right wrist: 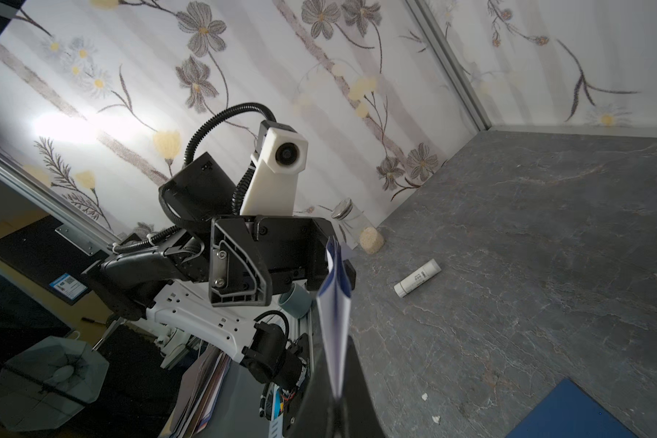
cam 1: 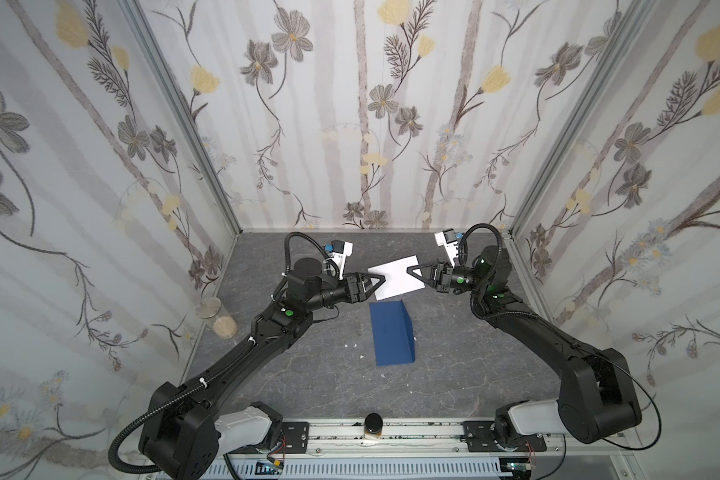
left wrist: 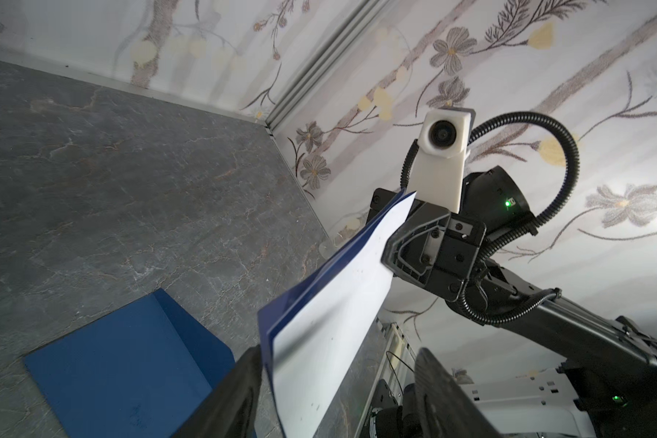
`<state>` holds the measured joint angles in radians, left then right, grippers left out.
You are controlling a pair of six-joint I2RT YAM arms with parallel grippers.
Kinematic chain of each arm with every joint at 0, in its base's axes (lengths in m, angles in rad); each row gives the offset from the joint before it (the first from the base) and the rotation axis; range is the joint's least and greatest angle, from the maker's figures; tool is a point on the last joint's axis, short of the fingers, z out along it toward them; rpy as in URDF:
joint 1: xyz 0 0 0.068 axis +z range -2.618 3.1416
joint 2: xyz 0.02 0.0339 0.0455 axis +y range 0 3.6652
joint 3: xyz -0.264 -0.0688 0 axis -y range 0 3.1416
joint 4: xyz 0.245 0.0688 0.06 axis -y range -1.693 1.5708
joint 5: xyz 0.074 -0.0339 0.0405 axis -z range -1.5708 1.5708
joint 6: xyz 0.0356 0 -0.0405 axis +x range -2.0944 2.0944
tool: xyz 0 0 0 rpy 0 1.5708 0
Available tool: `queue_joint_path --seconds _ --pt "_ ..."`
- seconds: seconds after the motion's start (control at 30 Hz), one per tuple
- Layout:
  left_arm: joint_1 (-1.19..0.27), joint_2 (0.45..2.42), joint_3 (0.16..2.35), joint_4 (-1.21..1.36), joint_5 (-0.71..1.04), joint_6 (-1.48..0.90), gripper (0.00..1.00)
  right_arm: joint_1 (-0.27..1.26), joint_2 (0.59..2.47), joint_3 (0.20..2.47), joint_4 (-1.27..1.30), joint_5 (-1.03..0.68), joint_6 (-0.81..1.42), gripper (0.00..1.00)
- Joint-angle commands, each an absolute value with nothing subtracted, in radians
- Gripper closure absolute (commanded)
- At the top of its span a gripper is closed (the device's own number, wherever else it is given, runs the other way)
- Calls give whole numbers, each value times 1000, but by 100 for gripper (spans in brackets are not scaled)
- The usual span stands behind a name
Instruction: Place the letter into the envelope and seal it
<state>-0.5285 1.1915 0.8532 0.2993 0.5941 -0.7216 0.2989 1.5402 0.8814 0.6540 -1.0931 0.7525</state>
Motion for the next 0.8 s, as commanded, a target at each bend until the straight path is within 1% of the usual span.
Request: queue_joint_path --seconds 0.0,0.2,0.27,0.43,0.63,0.77 --pt "-528 1152 813 454 444 -819 30 301 1519 862 815 -967 848 100" --pt "-537 1085 741 498 320 -866 28 302 1498 823 915 -805 926 100" --pt "-551 1060 695 538 274 -894 33 306 1491 814 955 -755 962 100" --pt "-616 1016 576 672 158 -940 35 353 1500 777 1118 -643 1076 100" --pt "-718 1039 523 801 46 -940 37 440 1490 761 1135 -483 1069 100" --pt "-766 1081 515 892 7 -942 38 495 1489 761 1108 -413 1078 100"
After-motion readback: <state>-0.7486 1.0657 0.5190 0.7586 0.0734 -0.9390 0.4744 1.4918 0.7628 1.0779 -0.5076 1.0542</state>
